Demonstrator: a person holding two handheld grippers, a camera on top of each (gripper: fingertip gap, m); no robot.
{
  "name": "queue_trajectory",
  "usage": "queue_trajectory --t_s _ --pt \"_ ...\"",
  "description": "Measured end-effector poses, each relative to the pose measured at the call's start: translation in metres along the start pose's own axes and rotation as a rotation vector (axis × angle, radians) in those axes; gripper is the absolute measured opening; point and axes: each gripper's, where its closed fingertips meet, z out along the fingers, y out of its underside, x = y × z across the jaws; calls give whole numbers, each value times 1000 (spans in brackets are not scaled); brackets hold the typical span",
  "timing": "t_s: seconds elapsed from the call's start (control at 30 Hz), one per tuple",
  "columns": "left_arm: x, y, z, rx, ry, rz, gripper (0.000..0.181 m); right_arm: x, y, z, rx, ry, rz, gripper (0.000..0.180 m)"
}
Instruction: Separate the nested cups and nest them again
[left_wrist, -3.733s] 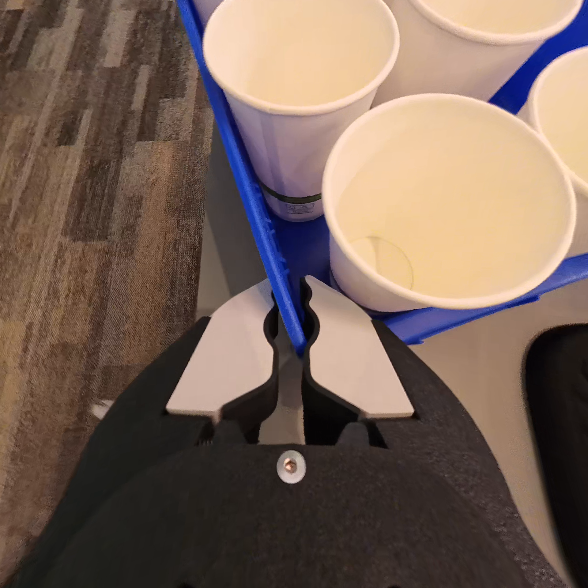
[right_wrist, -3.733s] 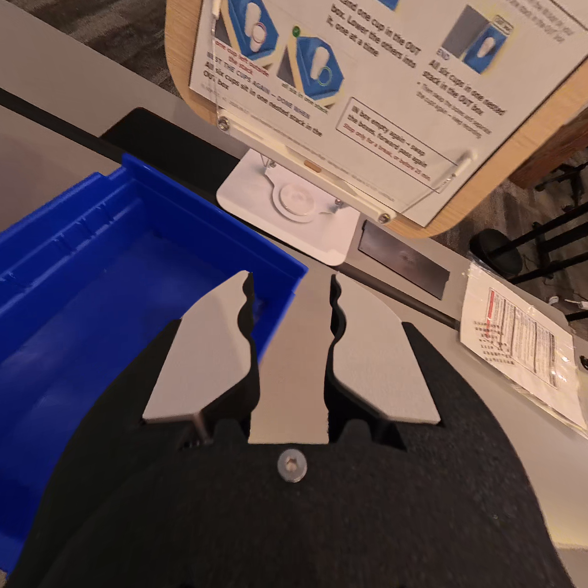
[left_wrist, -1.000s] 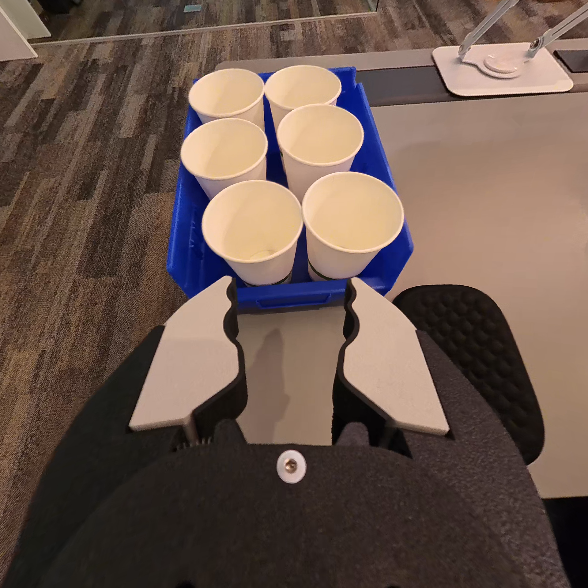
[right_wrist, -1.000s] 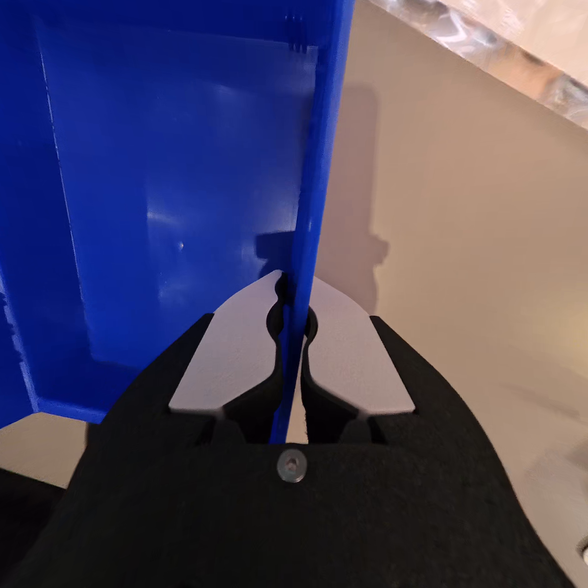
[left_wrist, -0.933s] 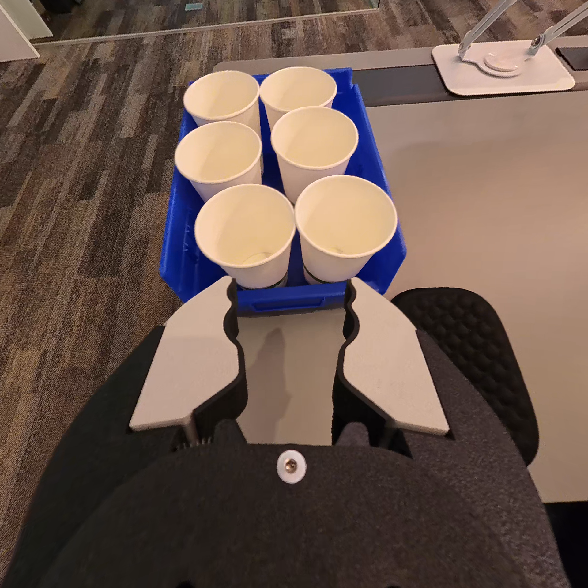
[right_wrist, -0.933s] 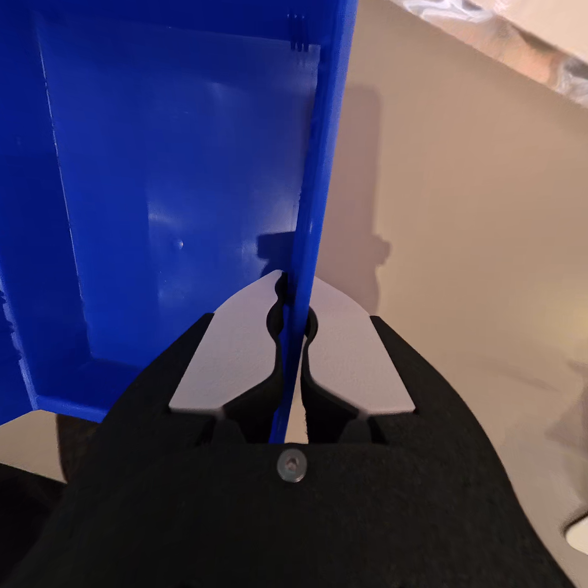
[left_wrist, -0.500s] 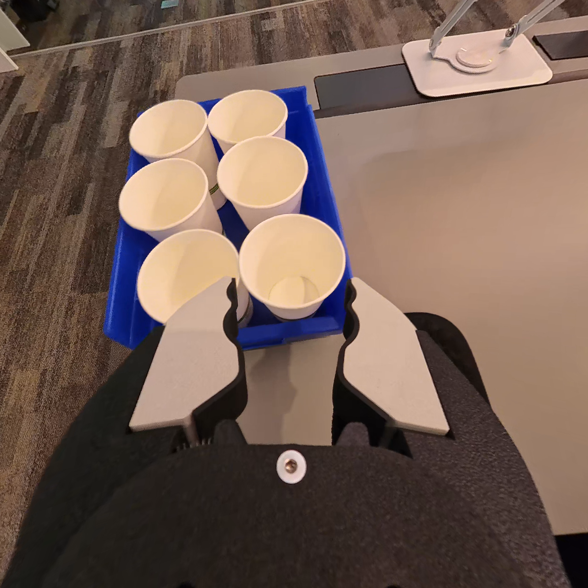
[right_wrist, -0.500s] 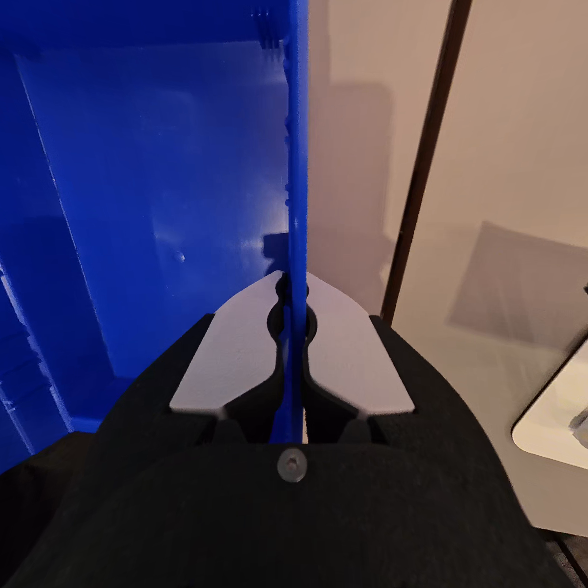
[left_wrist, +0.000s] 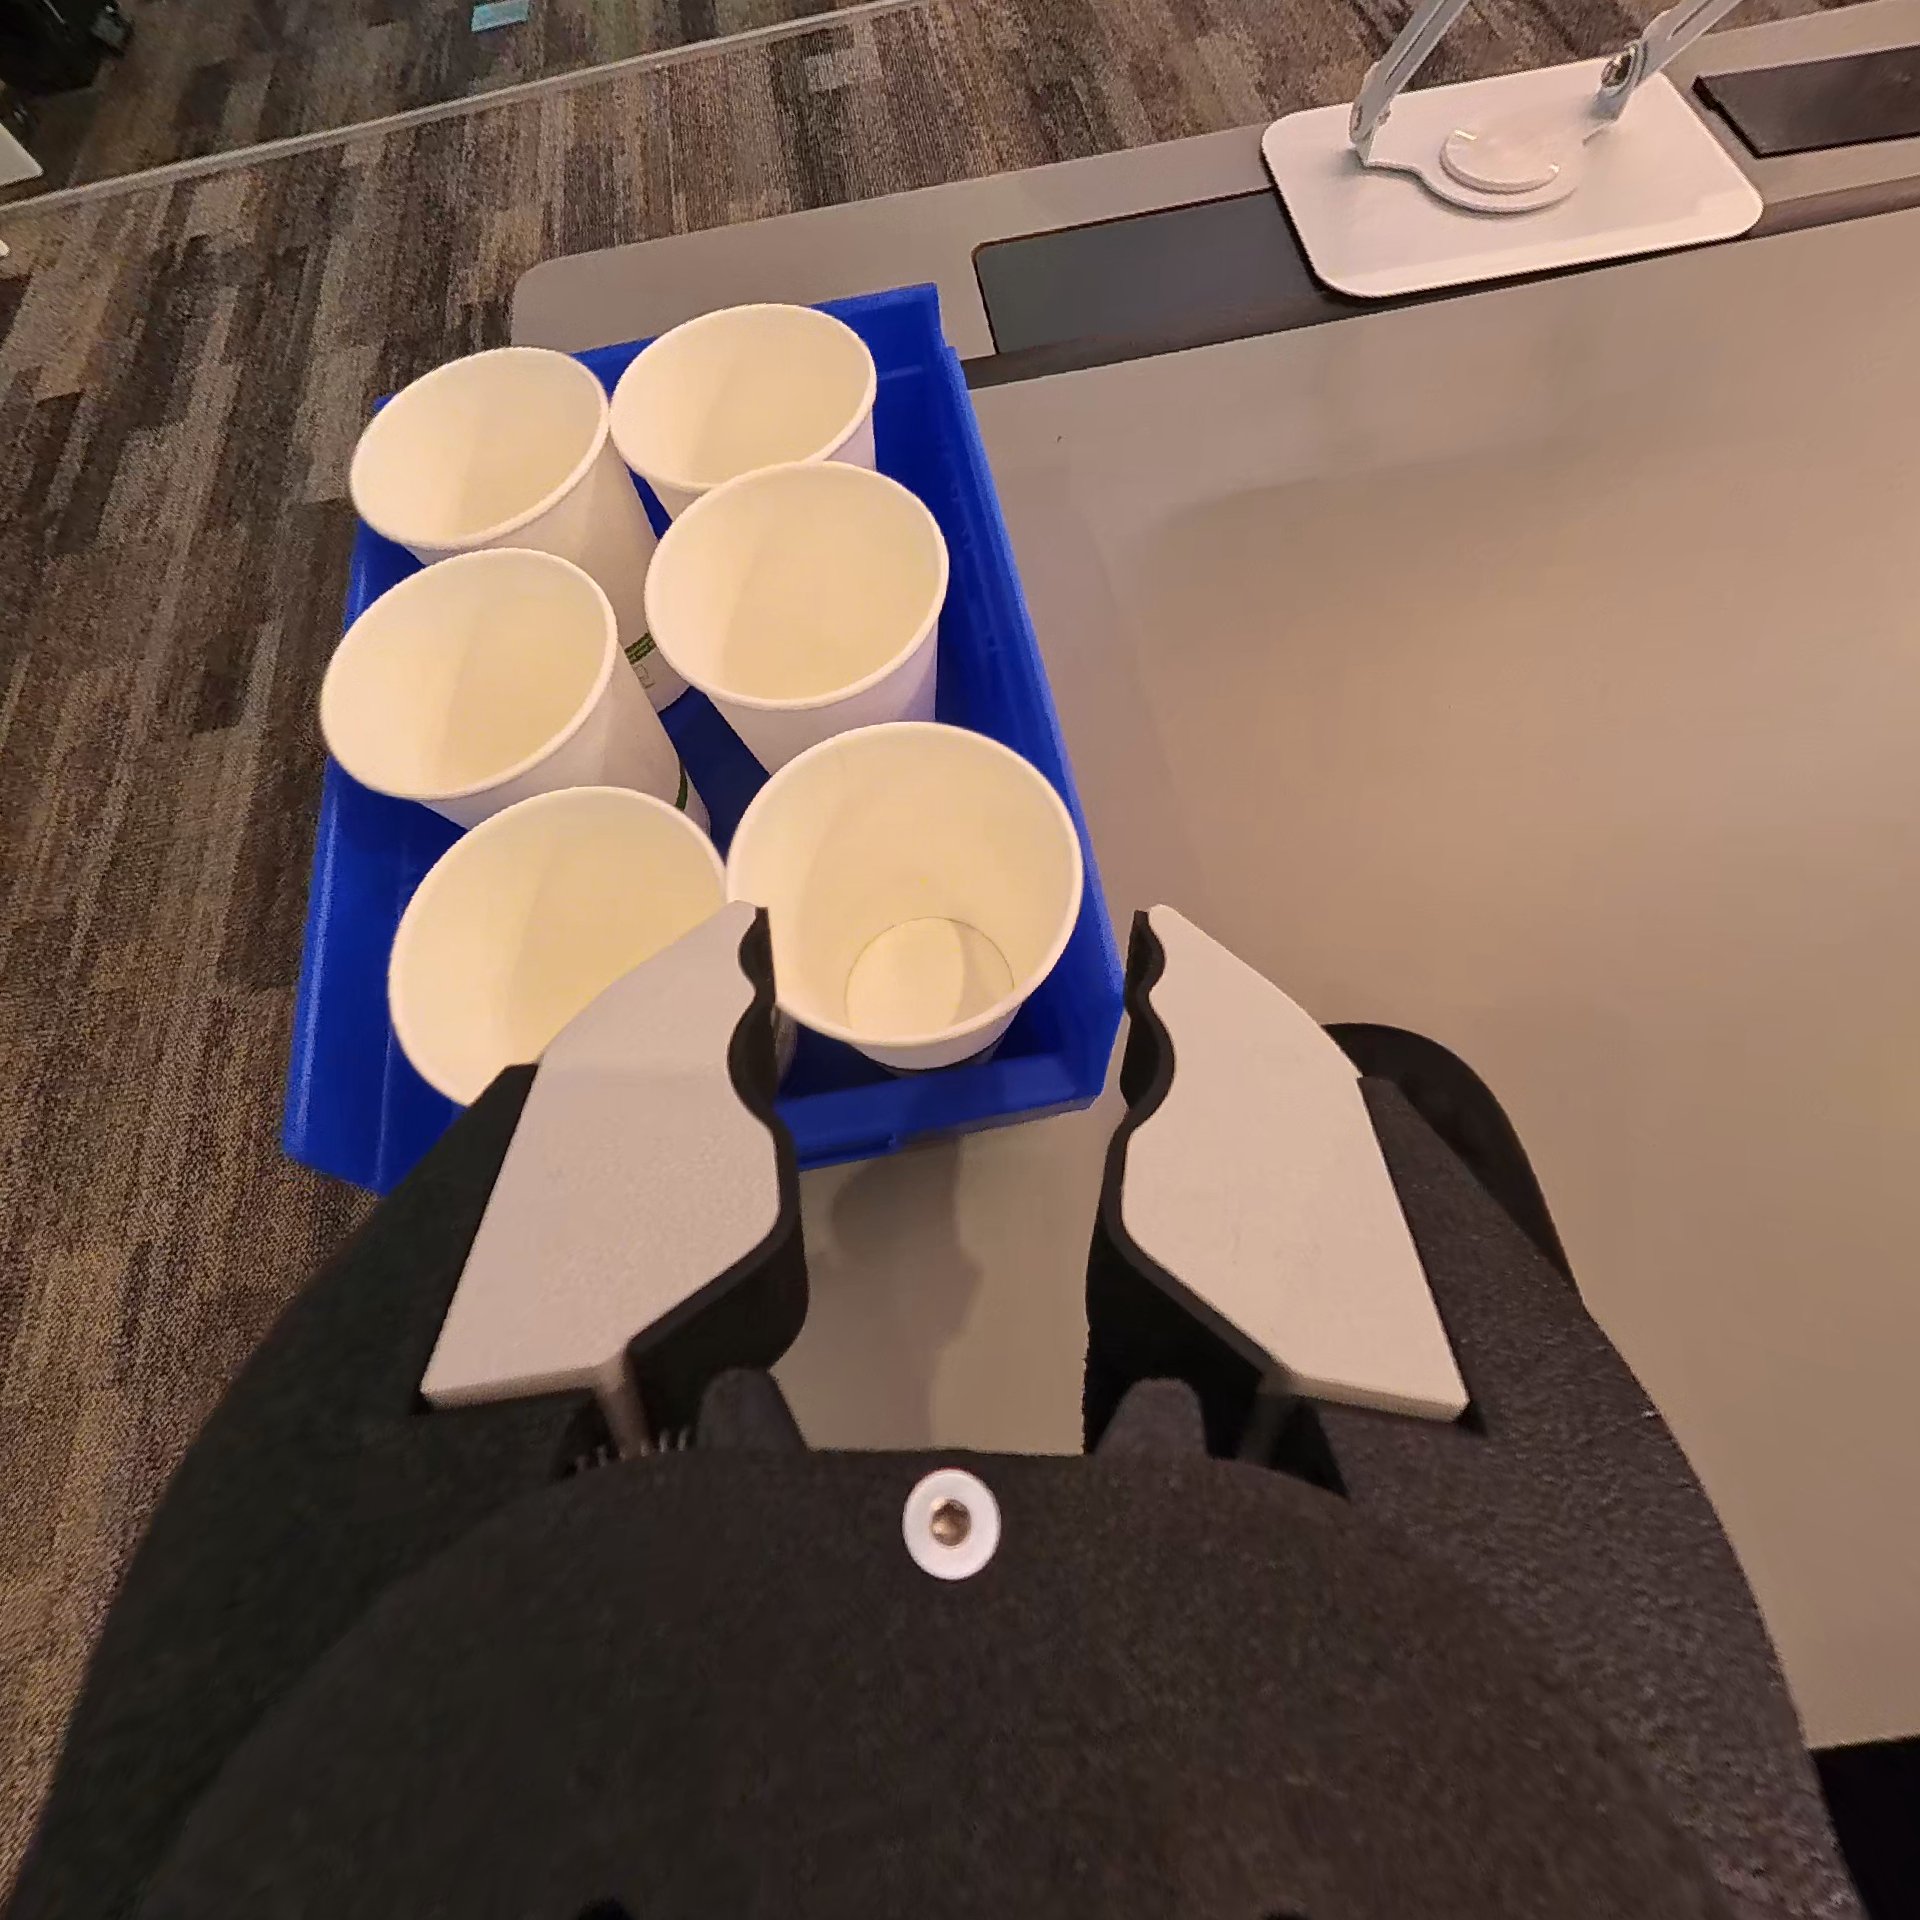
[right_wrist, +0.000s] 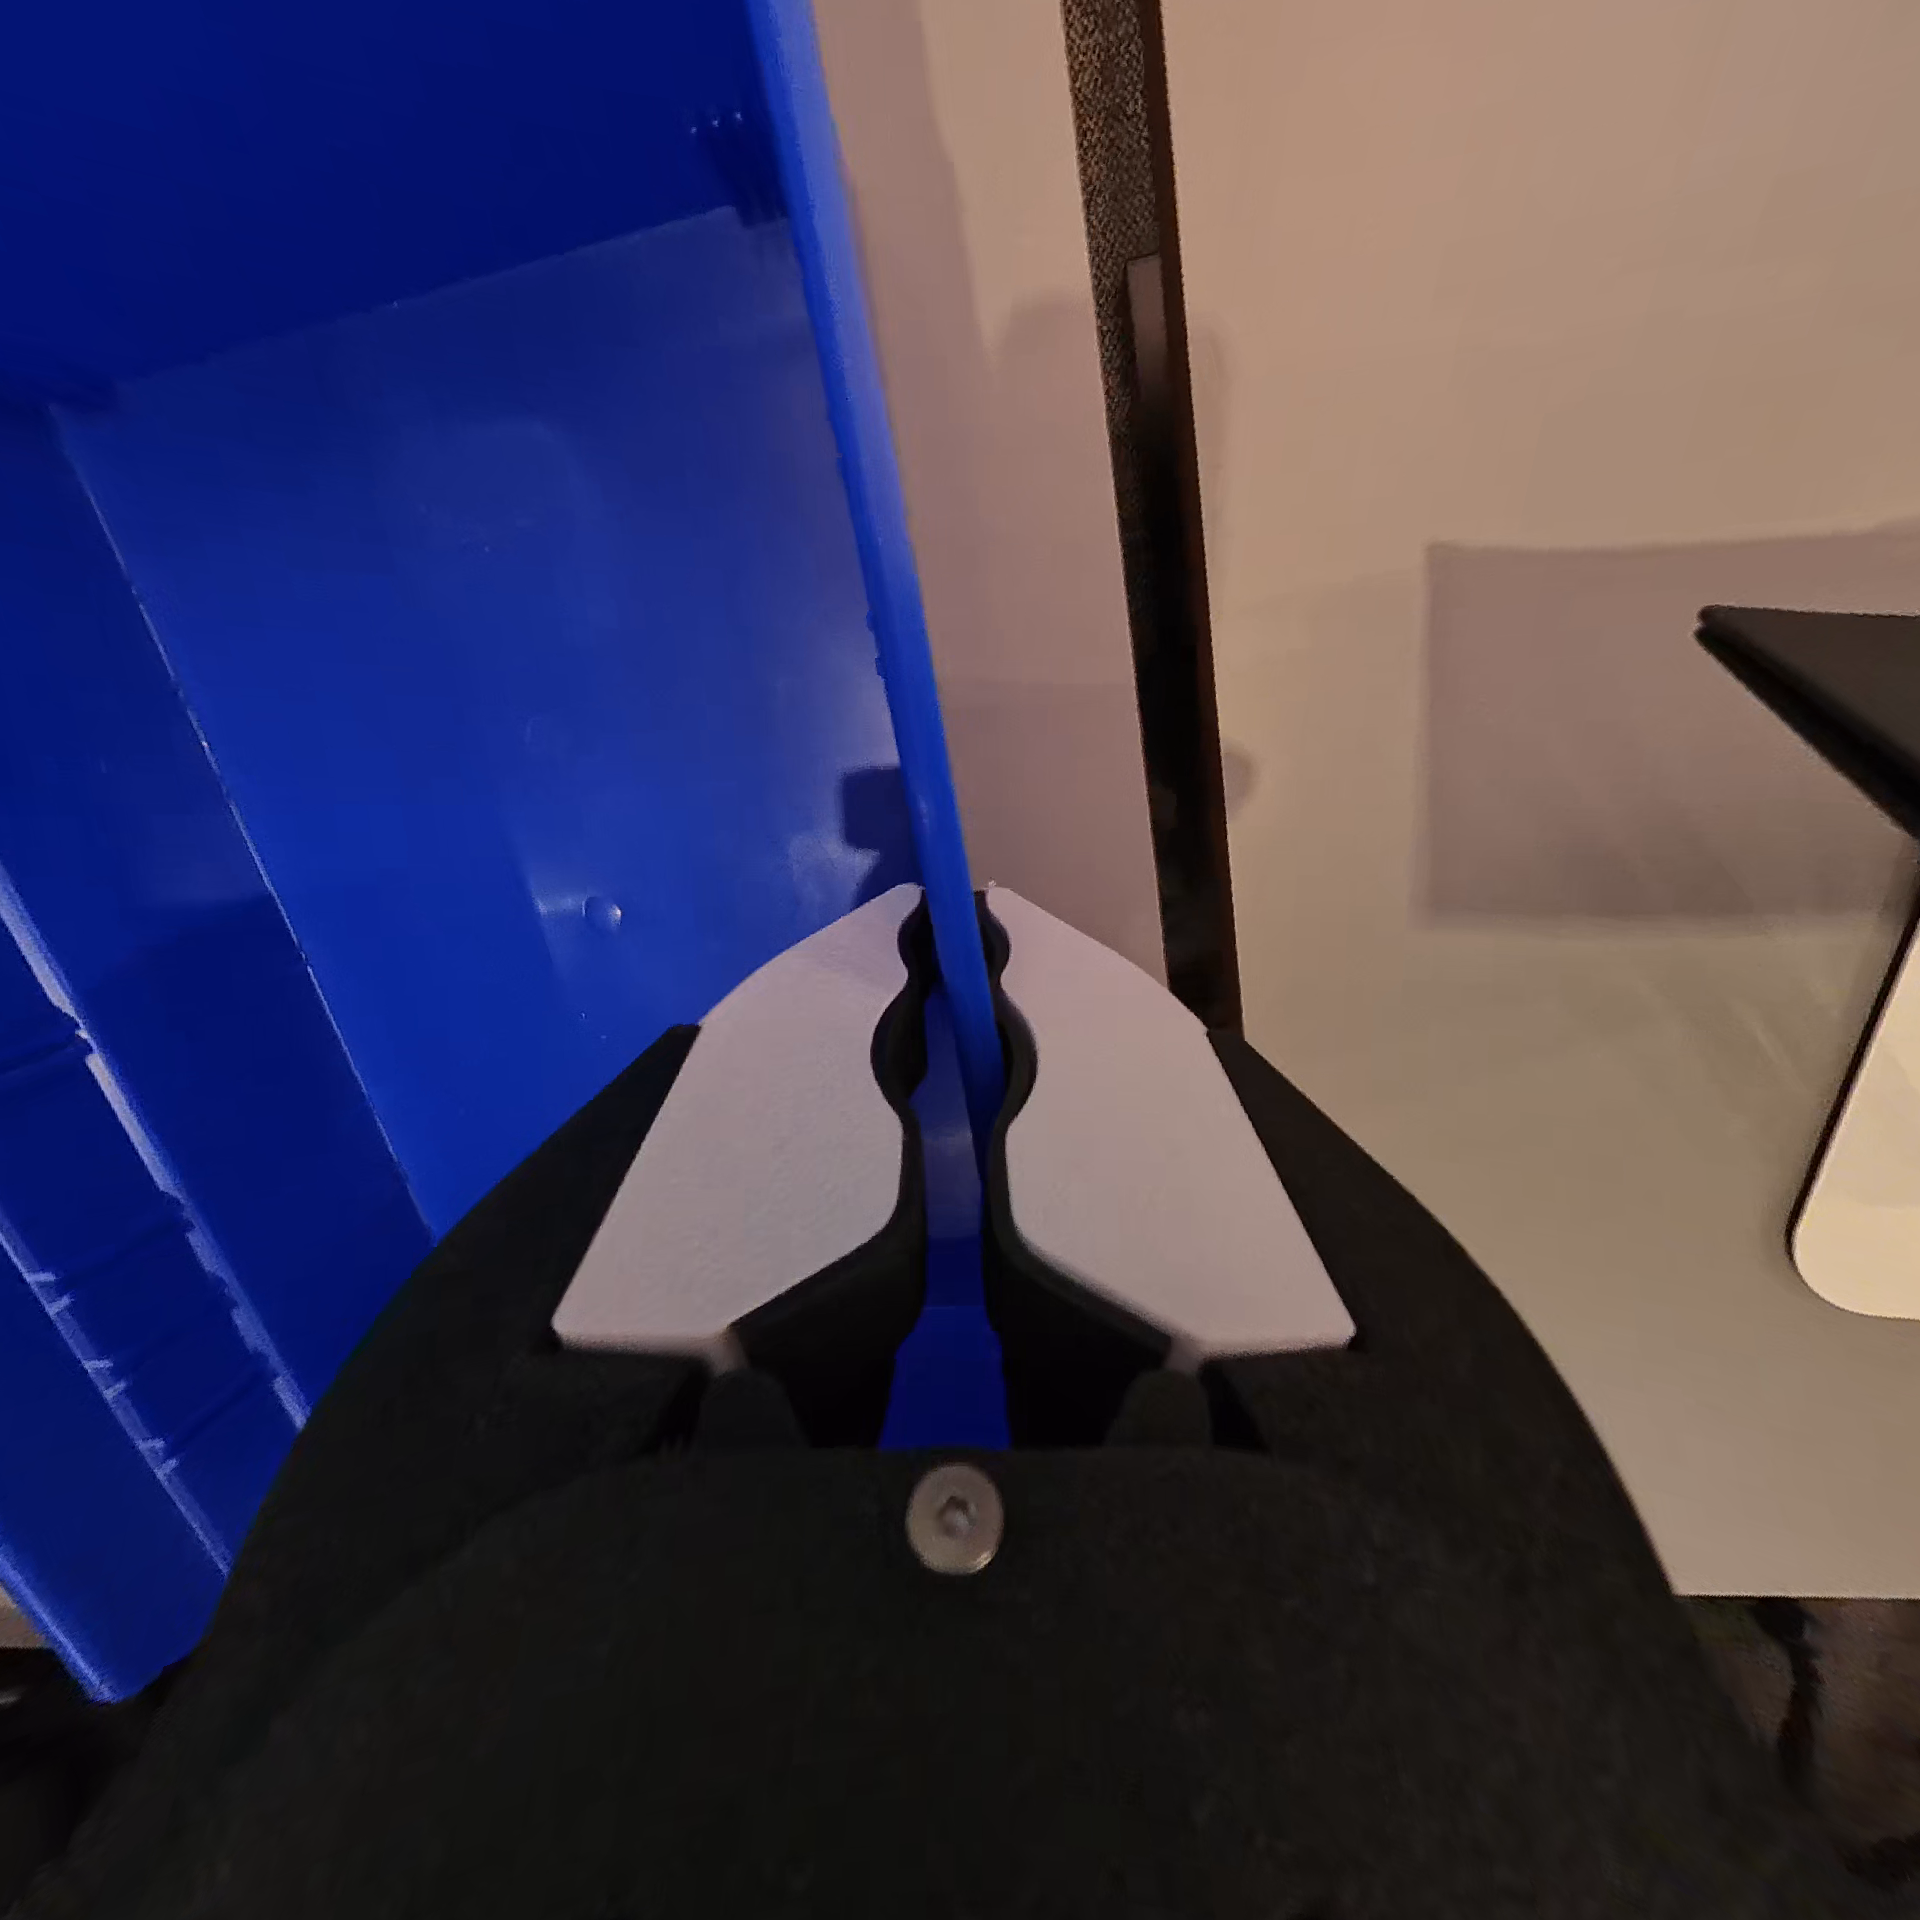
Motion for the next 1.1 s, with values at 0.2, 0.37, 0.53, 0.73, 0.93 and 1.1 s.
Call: queue_trajectory --t_s 0.2,0.37,0.53,0.73,0.93,1.1 --pt "-4 5 -13 27 9 -29 65 0 -3 1 6 6 48 7" --pt "-12 13 -20 36 -4 -51 64 0 -3 1 19 4 89 6" --pt "-15 19 -22 43 -2 -56 64 -2 -1 1 25 8 126 6" --pt "-19 29 -17 43 13 -74 64 -6 0 1 28 10 163 6" --pt "-23 31 -20 59 13 -89 64 -7 0 1 33 5 187 7" --pt "-26 32 -29 67 -2 -92 64 4 -3 1 45 33 205 6"
